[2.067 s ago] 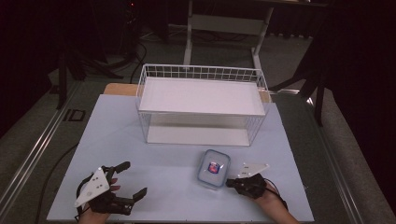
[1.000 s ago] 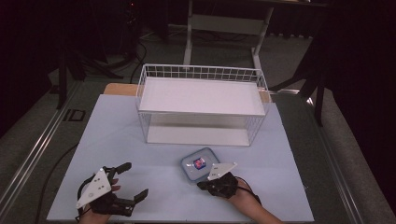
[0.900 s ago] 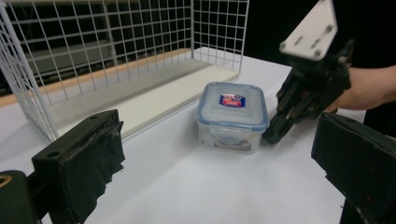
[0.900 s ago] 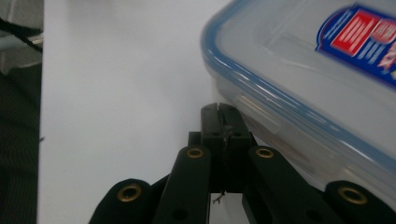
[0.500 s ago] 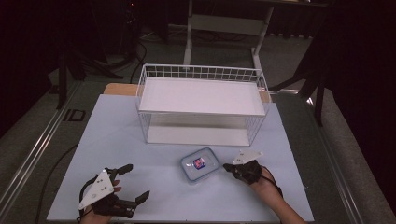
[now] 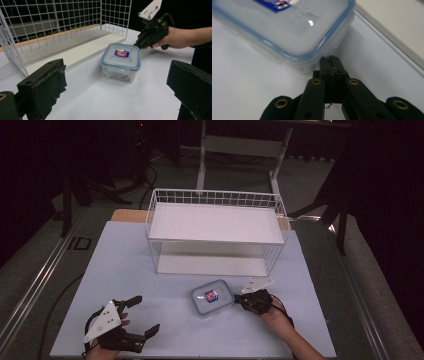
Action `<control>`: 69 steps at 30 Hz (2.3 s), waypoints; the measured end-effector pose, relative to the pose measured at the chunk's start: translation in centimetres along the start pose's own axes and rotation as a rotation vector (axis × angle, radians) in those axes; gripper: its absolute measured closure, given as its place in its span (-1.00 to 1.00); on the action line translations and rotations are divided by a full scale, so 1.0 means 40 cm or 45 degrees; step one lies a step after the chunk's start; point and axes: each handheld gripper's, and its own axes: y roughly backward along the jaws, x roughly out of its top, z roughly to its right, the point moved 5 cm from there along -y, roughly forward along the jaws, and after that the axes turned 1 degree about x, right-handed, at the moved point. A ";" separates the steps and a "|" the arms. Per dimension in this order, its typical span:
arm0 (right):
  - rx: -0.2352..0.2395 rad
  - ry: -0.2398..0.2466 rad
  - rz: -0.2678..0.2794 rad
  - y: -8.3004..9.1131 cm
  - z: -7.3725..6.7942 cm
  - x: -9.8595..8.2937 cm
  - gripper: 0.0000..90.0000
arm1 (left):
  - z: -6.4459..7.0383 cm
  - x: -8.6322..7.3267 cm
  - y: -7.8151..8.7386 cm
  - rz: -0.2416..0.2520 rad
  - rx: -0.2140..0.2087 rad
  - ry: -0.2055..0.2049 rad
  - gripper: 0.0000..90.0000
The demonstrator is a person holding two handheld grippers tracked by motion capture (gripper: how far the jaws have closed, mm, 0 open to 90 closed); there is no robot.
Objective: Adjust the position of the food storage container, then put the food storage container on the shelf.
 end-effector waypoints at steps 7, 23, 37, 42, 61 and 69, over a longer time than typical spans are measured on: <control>0.082 0.031 0.001 0.007 -0.067 0.007 1.00 | 0.001 -0.001 -0.004 -0.008 -0.010 0.003 -0.93; 0.107 0.011 0.005 -0.013 -0.099 -0.006 1.00 | 0.006 -0.002 -0.009 -0.019 -0.025 -0.004 -0.93; 0.115 0.015 0.009 -0.009 -0.117 -0.006 1.00 | 0.007 -0.001 -0.014 -0.017 -0.032 -0.001 -0.93; 0.053 -0.027 0.047 0.040 -0.106 -0.003 0.93 | 0.004 -0.003 -0.016 -0.021 -0.032 0.009 -0.93; -0.027 -0.077 0.335 0.157 -0.126 0.112 -0.67 | 0.019 0.043 -0.029 -0.100 -0.111 0.108 -0.93; -0.058 -0.066 0.401 0.166 -0.125 0.153 -0.62 | 0.007 0.099 -0.083 -0.227 -0.178 0.227 -0.93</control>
